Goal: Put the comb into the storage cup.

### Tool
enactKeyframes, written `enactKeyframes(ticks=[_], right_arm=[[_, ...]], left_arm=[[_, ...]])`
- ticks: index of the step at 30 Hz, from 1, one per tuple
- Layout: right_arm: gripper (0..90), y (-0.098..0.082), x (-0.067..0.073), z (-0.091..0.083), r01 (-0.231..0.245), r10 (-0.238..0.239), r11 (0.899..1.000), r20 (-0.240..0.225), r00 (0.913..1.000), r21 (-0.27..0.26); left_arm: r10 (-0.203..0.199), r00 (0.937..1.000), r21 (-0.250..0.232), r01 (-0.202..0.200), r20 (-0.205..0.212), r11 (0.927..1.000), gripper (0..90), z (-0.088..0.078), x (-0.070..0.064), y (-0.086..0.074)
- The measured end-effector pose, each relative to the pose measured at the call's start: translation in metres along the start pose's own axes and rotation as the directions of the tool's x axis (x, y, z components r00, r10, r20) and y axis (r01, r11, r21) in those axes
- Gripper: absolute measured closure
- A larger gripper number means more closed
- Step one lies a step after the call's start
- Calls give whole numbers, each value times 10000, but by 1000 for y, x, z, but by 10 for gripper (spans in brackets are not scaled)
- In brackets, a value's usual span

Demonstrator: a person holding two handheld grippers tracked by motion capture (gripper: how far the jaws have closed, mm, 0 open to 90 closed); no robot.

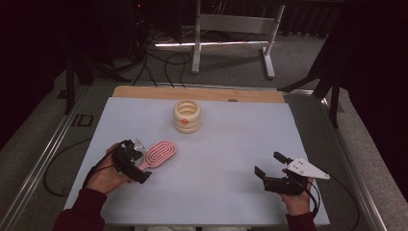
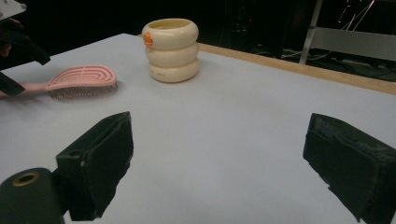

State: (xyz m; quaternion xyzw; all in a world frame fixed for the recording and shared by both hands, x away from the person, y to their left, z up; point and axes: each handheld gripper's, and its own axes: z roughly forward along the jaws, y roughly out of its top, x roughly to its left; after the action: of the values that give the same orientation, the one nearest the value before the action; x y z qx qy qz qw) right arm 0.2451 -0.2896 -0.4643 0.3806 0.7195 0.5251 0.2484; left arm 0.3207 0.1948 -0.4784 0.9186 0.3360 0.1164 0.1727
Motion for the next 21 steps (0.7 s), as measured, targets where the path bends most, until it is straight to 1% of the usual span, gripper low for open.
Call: enactKeyframes(ticks=[3,7,9,13,14,16,20,21], right_arm=[[86,0,0,0,-1,1,10000,-8,10000,7],[86,0,0,0,-13,13,10000,-8,10000,9],[86,0,0,0,-12,12,10000,-5,10000,4],[86,0,0,0,-11,11,10000,-5,10000,5],[86,0,0,0,-11,11,10000,-5,10000,5],[86,-1,0,0,-19,19,10000,3,10000,17],[87,-1,-1,0,-45,45,10000,5,10000,30],[86,-1,-1,0,-53,53,10000,33,10000,48]], left_arm=[[28,10000,148,-29,61,9999,1,3,1,1],[-145,9998,372,140,155,9992,1,6,3,1],[-107,9998,492,97,188,9987,2,8,4,1],[-107,9998,492,97,188,9987,2,8,4,1],[-185,9992,670,161,353,9976,2,11,4,2],[-189,9989,808,153,434,9966,19,13,5,3],[-250,9985,870,206,494,9960,32,15,5,3],[-264,9979,1048,201,586,9943,37,16,6,4]])
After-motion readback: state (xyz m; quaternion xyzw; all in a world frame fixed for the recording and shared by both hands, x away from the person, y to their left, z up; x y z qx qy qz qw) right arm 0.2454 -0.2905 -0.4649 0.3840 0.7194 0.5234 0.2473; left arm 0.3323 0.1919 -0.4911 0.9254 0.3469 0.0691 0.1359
